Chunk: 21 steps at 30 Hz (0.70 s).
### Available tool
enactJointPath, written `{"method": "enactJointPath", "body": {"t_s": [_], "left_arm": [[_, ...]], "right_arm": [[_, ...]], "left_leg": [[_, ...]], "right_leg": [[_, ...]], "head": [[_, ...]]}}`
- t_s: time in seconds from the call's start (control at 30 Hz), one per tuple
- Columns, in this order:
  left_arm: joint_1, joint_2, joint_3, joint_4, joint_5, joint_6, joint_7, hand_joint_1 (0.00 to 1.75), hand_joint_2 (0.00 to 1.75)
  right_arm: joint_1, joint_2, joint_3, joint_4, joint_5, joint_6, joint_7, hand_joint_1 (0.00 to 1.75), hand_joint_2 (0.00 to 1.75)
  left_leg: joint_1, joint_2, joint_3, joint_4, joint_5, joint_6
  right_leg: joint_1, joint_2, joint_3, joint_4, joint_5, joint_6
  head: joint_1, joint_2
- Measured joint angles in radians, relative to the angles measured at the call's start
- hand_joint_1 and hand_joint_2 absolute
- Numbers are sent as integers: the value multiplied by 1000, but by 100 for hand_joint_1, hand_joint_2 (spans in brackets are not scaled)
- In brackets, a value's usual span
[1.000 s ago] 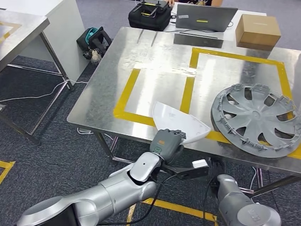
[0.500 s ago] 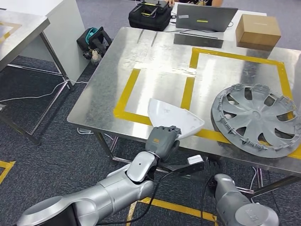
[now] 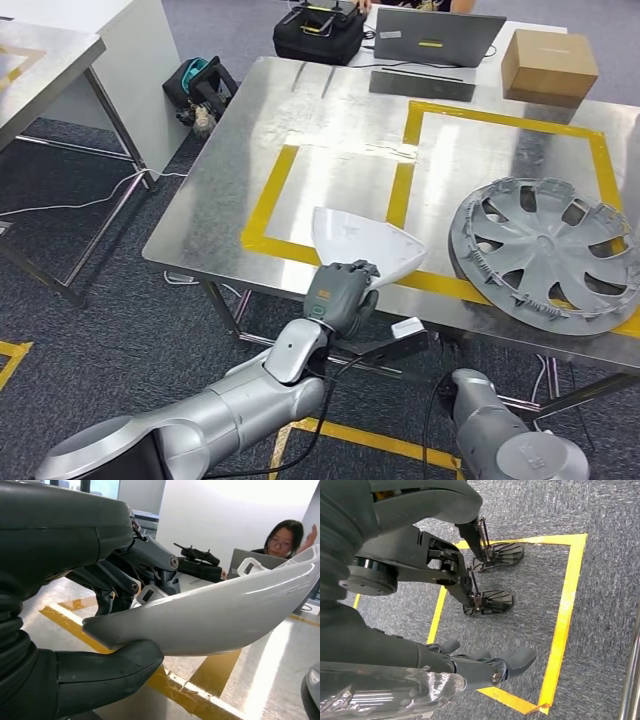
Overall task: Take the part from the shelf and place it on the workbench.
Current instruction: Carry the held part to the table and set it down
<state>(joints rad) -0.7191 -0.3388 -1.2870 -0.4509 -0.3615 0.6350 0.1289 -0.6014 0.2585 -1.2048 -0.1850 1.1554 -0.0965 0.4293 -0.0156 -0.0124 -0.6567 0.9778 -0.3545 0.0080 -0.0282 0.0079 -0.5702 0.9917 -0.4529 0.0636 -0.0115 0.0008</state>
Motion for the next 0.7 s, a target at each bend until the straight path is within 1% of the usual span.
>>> {"method": "enactJointPath", "body": {"t_s": [0.07,0.2,0.27,0.7], "left_arm": [[-2,0,-2,0,-5,-11,32,175,175],[-11,0,-17,0,-41,-62,116,175,175],[-17,0,-27,1,-55,-78,137,175,175],[-46,0,-56,10,-82,-115,161,175,175]], "right_arm": [[0,2,0,0,2,0,1,0,175],[-2,7,0,0,7,1,7,0,175],[-3,9,0,0,8,1,9,0,175],[-4,19,0,0,11,2,11,0,175]], "left_leg": [[0,0,0,0,0,0],[0,0,0,0,0,0],[0,0,0,0,0,0],[0,0,0,0,0,0]], "right_leg": [[0,0,0,0,0,0],[0,0,0,0,0,0],[0,0,0,0,0,0],[0,0,0,0,0,0]], "head": [[0,0],[0,0],[0,0],[0,0]]}}
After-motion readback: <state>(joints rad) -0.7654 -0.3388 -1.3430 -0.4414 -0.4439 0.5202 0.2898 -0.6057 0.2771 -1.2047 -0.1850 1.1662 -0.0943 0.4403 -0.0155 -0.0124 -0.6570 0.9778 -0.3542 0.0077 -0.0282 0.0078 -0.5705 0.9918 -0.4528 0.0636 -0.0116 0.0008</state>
